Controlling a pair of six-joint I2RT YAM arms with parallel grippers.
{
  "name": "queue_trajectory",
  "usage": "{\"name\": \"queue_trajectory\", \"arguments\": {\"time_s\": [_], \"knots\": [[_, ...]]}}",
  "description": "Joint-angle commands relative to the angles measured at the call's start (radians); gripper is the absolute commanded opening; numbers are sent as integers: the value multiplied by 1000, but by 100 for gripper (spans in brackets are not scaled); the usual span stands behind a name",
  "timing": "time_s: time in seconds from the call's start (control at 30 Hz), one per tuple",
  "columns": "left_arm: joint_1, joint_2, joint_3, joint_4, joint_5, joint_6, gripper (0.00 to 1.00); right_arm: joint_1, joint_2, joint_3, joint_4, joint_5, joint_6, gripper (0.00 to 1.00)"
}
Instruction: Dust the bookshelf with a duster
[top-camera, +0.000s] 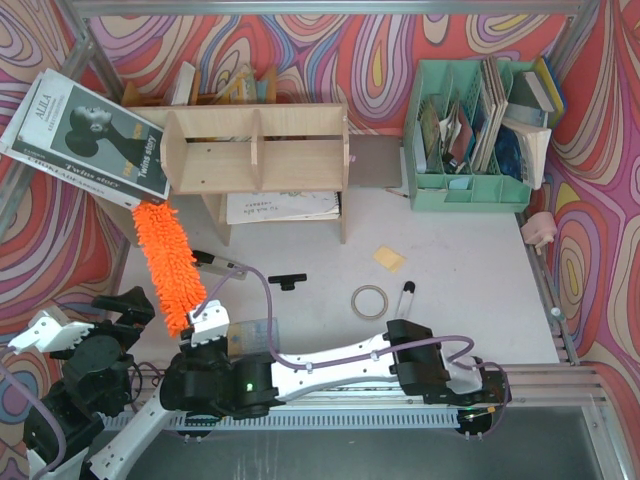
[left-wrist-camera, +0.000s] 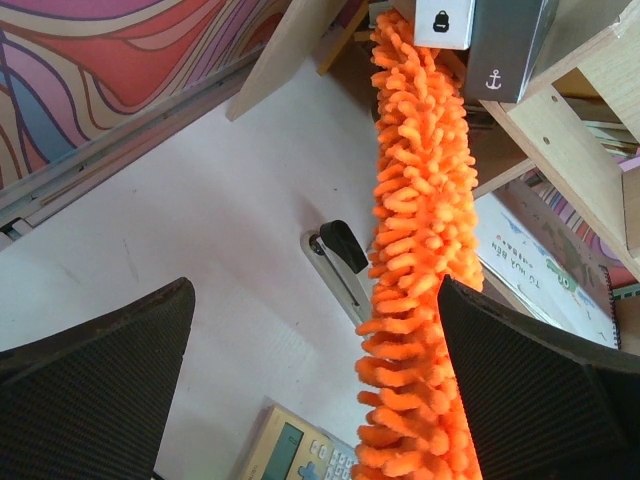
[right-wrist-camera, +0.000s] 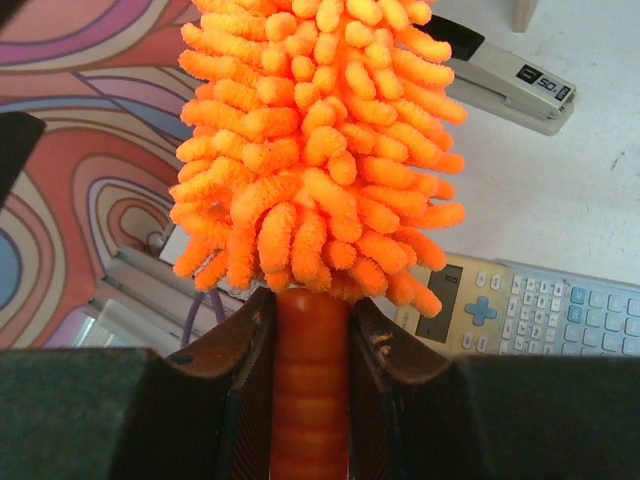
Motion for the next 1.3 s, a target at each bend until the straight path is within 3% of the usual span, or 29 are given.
{"name": "queue_trajectory", "arguments": {"time_s": [0.0,0.17,0.4,0.6,0.77,1.03,1.17,1.27], "knots": [[-4,-11,-16,-4,-12,-3,98,-4,34,75,-12,155,28,0],[-3,-21,-18,0,-7,0,98,-10,79,138,-112,207,86,0],[-3,-23,-20,5,-3,4,98,-15,38,87,-192,240,192,0],[-3,-28,-20,5,-4,4,98,-71,46,72,-387,58,385,0],[-4,-23,-20,5,-7,4,98,-93,49,37,-458,-11,434,0],[-3,-19,-20,2,-12,2,98,-120,45,-11,-460,-120,438,0],[-4,-17,-18,0,-12,2,98,-118,19,5,-450,-70,417,0],[-3,-16,-18,1,-14,1,98,-98,-51,-51,-303,14,332,0]]}}
